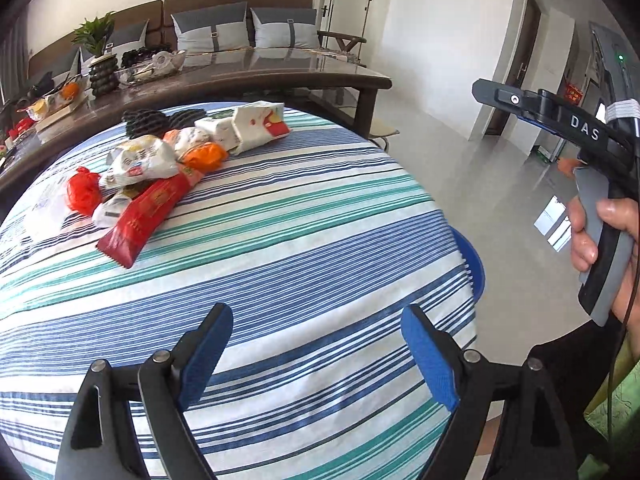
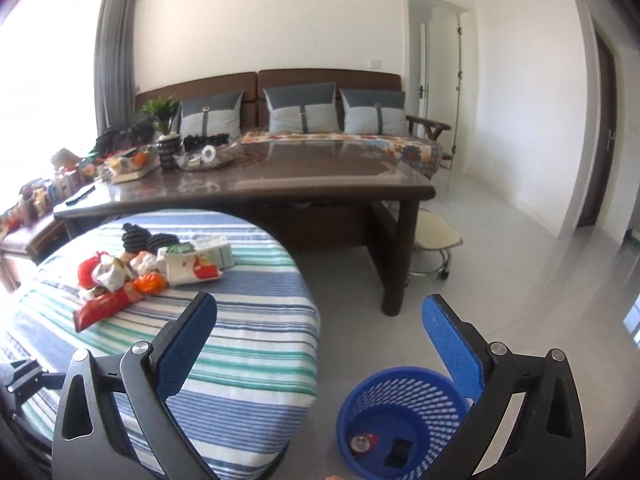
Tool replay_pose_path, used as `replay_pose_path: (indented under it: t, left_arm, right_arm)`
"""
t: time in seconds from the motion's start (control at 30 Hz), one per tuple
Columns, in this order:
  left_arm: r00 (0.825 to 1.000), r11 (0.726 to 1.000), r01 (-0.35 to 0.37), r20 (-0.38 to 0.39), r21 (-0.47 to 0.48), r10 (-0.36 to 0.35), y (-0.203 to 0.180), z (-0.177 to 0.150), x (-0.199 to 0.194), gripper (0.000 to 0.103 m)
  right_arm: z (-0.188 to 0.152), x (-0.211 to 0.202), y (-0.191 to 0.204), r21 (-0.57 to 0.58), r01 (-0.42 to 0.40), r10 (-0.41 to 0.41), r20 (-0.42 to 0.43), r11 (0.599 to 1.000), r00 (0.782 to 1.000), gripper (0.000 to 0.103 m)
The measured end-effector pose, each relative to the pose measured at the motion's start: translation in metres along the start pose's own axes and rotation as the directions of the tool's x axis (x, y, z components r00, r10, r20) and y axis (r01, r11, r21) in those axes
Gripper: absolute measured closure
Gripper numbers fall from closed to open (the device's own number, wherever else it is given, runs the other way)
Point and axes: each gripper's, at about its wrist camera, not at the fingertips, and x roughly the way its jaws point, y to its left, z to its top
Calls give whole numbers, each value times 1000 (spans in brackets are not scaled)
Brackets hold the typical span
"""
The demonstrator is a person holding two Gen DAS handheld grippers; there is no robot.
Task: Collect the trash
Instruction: 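Move both open tools back over the striped table, then grasp the clear plastic box with the left tool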
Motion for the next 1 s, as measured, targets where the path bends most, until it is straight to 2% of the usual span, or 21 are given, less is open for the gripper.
replay_pose_path:
  t: [0.07,0.2,0.27,0.37,0.4,0.53,0.63,0.73,0.8,0.83,0.87,0.9,0.97,1.0]
  left_arm:
    - [999,999,-45,3,-27,45,28,-7,-6,15]
    - [991,988,-135,-3,-72,135,76,-14,-20,15]
    - [979,977,-203,-18,-62,202,100,-12,-23,15]
    - [946,944,-324,-45,-63,321,140,-10,-21,15]
    - [939,936,-343,-45,-79,341,150,-11,-22,15]
    - [942,927,-335,-66,-166,329,178,-24,-24,15]
    - [932,920,-363,-52,-150,359,178,-23,-30,15]
    - [914,907,-405,-41,-118,403,175,-22,-33,15]
    - [914,907,-406,-38,-110,405,174,-21,-35,15]
    - [915,908,-404,-36,-108,402,174,-20,-35,15]
    - [916,910,-401,-33,-106,400,173,-19,-35,15]
    - [917,911,-399,-32,-103,398,172,-18,-35,15]
    - [919,914,-394,-35,-100,392,170,-17,-33,15]
    - [922,916,-388,-39,-103,386,170,-17,-31,15]
  right_arm:
    - [-11,9,29,-8,-72,72,-49,997,996,1]
    - [-30,31,80,-17,-175,170,-154,984,973,1]
    - [-36,44,100,-39,-201,190,-195,979,962,1]
    - [-46,58,134,-66,-239,216,-247,969,945,1]
    - [-49,60,145,-67,-256,231,-259,964,938,1]
    - [-44,74,192,-2,-353,339,-281,936,898,1]
    - [-38,91,231,45,-414,408,-303,909,861,1]
    - [-39,112,255,85,-413,416,-347,907,841,1]
    - [-43,124,260,83,-387,387,-387,918,837,2]
    - [-45,128,258,76,-372,370,-402,925,837,7]
    - [-47,130,255,65,-359,352,-415,931,839,21]
    - [-49,130,250,48,-348,335,-427,936,840,30]
    - [-50,124,239,5,-337,305,-435,942,847,64]
    - [-50,120,231,-8,-327,290,-441,945,849,64]
